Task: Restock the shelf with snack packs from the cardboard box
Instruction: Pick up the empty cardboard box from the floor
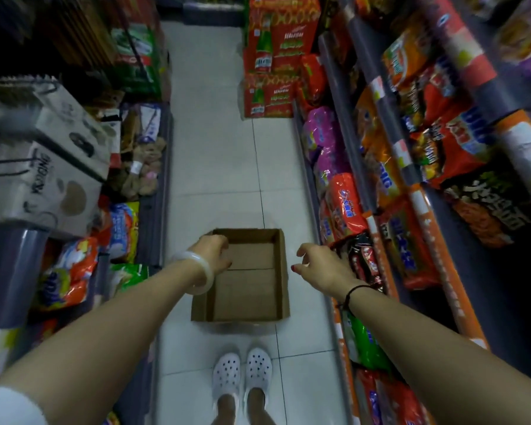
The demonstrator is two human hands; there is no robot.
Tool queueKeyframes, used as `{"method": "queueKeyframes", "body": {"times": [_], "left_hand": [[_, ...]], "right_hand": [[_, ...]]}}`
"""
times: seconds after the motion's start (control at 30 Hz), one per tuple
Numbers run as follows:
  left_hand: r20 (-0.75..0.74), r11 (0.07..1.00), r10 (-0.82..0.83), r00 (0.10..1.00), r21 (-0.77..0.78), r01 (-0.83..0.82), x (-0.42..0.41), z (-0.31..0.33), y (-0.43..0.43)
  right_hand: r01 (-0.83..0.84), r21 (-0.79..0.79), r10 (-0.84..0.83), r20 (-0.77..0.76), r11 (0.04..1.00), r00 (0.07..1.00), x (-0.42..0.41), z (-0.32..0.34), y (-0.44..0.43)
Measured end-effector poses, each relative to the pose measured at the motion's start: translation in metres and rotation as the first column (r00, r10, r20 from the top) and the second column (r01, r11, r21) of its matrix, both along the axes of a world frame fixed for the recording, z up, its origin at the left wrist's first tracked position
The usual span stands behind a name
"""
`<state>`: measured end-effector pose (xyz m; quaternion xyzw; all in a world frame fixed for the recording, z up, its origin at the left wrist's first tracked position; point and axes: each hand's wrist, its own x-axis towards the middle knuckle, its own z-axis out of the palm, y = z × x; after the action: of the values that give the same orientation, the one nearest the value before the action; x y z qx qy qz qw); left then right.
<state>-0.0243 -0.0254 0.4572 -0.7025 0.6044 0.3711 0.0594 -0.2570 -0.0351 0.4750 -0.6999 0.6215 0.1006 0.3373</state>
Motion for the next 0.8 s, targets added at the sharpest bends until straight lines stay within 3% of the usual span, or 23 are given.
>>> {"method": "queueKeyframes", "body": {"times": [0.8], "left_hand": [[0.041,0.981,0.022,0.999,0.192,-0.029,0.032,-0.317,0.004]], "right_hand": [[-0.017,0.090,0.025,-0.092,0.996,0.995,0.016,-0.326,-0.005]]}}
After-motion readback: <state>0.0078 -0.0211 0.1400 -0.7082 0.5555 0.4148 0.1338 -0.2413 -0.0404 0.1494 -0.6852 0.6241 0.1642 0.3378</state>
